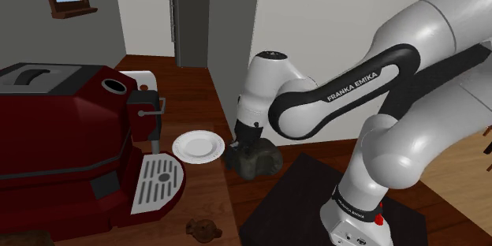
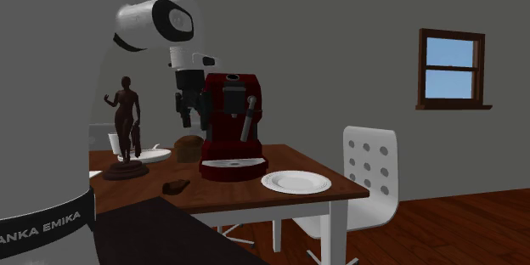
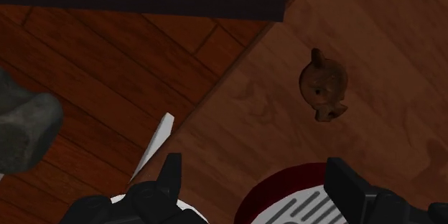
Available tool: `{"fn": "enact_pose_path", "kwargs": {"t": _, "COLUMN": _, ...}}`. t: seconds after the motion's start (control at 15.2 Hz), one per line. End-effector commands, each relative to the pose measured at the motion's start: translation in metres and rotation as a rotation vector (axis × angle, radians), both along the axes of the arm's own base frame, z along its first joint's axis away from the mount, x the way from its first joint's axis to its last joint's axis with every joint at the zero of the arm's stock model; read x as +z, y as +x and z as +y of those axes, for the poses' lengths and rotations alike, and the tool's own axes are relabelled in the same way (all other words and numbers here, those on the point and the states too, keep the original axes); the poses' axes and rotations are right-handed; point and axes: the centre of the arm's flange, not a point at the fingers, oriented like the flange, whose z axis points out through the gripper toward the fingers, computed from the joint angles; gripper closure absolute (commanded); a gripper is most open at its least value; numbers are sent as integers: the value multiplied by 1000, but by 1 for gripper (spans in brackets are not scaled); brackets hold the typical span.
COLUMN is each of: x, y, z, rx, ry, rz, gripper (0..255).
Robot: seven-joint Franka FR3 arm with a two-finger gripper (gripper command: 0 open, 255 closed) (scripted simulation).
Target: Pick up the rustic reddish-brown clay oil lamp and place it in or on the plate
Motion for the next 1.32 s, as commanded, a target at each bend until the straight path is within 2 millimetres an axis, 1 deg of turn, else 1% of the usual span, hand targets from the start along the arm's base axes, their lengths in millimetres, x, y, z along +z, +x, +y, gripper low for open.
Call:
{"fn": "enact_pose_path", "kwargs": {"t": 0.0, "x": -20, "y": -3, "z": 17, "rx": 3, "ry": 3, "rz": 0, "gripper": 0}}
{"fn": "enact_pose_path", "kwargs": {"t": 0.86, "x": -152, "y": -10, "z": 124, "rx": 25, "ry": 12, "rz": 13, "gripper": 0}}
{"fn": "enact_pose_path", "kwargs": {"t": 0.92, "x": -153, "y": -11, "z": 126, "rx": 25, "ry": 12, "rz": 13, "gripper": 0}}
{"fn": "enact_pose_path", "kwargs": {"t": 1.25, "x": -180, "y": -8, "z": 127, "rx": 25, "ry": 12, "rz": 13, "gripper": 0}}
